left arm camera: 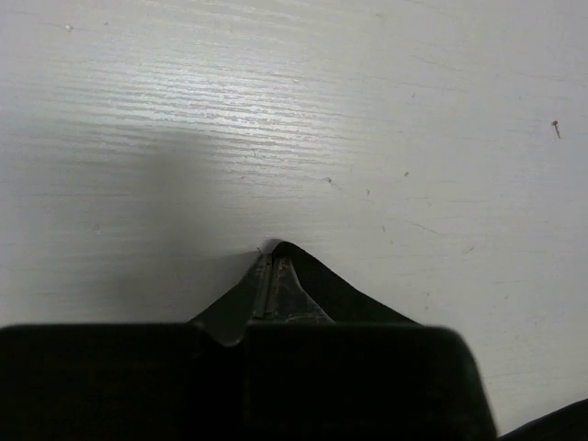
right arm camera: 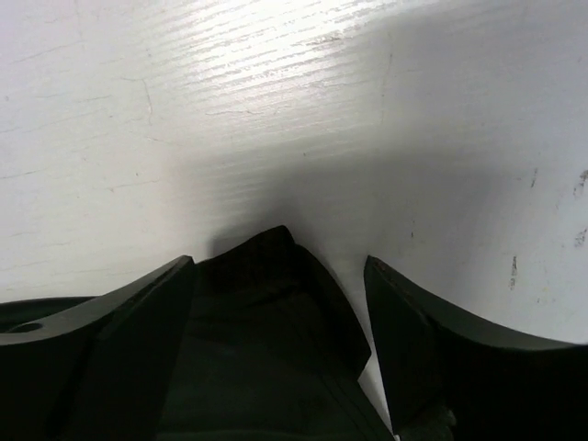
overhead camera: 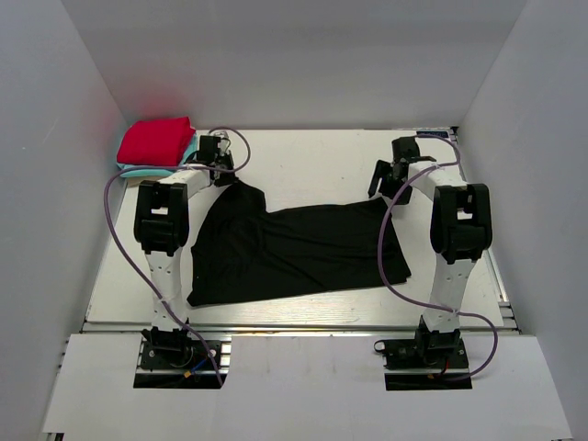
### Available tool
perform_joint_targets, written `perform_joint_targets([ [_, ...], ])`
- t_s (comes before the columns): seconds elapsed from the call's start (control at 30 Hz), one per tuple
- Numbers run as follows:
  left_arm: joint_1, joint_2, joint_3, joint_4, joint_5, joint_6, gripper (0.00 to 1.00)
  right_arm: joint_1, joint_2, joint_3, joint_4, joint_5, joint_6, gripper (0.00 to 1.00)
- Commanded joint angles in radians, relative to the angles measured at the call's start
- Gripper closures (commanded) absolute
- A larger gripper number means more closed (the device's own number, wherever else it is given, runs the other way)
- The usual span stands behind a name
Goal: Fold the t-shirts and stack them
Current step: Grap the side of the flattened tshirt furthest away from the robot with both arms
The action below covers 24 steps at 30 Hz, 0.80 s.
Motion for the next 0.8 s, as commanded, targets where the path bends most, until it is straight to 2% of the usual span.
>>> perform_joint_targets([
  [0.0,-0.005,-0.036,-0.043,0.004,0.024,0.011,1.00,0.002,0.025,0.030,0.018,-0.015,0.002,0.23],
  [0.03,-0.005,-0.036,-0.052,0.004,0.024,0.011,1.00,0.002,0.028,0.026,0.028,-0.016,-0.003,0.25],
  [0.07,-0.005,-0.050,-0.052,0.020,0.024,0.002,1.00,0.001,0.030,0.018,0.033,-0.048,-0.004,0.34],
  [0.1,-0.005,-0.059,-0.052,0.020,0.024,0.002,1.00,0.002,0.028,0.015,0.042,-0.062,-0.004,0.37],
  [0.17,-0.005,-0.082,-0.052,0.030,0.024,0.002,1.00,0.002,0.024,-0.008,0.051,-0.076,-0.004,0.39],
  [0.2,-0.005,-0.082,-0.052,0.030,0.024,-0.007,1.00,0.002,0.019,-0.017,0.055,-0.079,-0.004,0.49],
  [0.23,-0.005,-0.099,-0.061,0.042,0.033,-0.007,1.00,0.002,0.013,-0.026,0.052,-0.087,-0.003,0.56],
  [0.27,0.004,-0.116,-0.071,0.056,0.044,-0.007,1.00,0.001,0.007,-0.033,0.062,-0.096,-0.003,0.68],
  [0.33,0.004,-0.139,-0.081,0.077,0.054,-0.007,1.00,0.001,-0.008,-0.046,0.071,-0.111,-0.006,0.83],
  [0.37,0.004,-0.139,-0.082,0.088,0.064,-0.007,1.00,0.005,-0.007,-0.045,0.081,-0.113,-0.015,0.99],
  [0.6,0.004,-0.148,-0.036,0.079,0.073,-0.007,1.00,0.002,-0.019,0.033,0.059,-0.030,-0.015,1.00],
  [0.77,0.013,-0.148,0.056,0.079,0.027,0.011,1.00,-0.007,-0.025,0.125,0.041,0.116,-0.023,1.00],
])
